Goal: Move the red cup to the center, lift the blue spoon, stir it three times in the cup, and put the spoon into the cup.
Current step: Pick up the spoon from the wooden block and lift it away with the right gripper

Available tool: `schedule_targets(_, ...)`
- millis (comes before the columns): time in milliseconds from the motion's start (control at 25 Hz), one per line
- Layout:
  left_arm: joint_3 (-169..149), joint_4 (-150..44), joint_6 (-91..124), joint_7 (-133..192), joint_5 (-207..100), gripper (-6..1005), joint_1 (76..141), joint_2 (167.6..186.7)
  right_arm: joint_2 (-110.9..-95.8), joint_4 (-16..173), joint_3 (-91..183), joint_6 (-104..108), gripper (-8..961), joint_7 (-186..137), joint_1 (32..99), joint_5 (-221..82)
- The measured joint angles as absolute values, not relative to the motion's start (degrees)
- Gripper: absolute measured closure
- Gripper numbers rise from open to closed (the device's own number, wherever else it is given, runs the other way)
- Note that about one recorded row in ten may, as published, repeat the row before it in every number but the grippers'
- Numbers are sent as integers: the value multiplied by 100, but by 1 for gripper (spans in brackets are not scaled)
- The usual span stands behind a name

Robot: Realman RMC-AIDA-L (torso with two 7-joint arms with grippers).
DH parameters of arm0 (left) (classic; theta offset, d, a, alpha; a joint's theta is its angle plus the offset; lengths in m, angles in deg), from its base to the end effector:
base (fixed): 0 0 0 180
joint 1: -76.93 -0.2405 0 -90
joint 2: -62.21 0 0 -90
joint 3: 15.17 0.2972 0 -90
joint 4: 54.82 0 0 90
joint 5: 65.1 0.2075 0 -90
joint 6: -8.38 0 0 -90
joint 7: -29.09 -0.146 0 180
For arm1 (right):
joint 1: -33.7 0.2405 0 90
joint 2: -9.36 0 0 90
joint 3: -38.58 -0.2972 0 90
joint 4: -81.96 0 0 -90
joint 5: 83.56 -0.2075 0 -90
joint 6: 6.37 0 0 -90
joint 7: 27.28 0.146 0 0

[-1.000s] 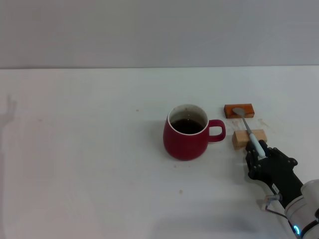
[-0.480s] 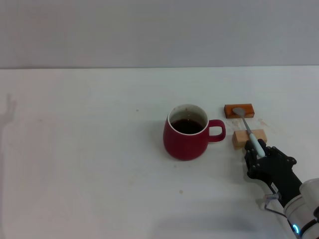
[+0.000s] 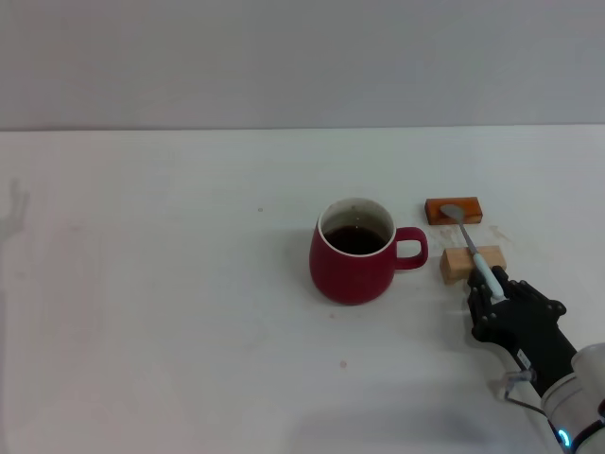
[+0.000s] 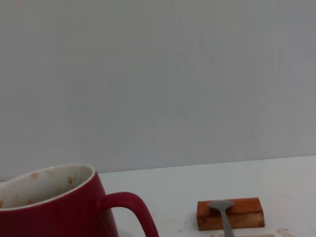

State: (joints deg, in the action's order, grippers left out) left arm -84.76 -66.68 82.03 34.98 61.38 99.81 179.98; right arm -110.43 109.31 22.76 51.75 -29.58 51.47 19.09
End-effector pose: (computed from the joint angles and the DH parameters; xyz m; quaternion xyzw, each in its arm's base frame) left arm -0.3885 0.3415 0.0491 -0.5027 -0.2435 -0.3470 0.7534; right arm 0.3409 0.2758 -0.1272 -0.7422 0.3415 0.2624 0.5134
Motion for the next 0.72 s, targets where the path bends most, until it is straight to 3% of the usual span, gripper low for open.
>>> schedule_targets(720,-8471,-6684,8209,3502,6138,137,9972,18007,-11037,10904,2277,5297,768,-2973,5118,1909)
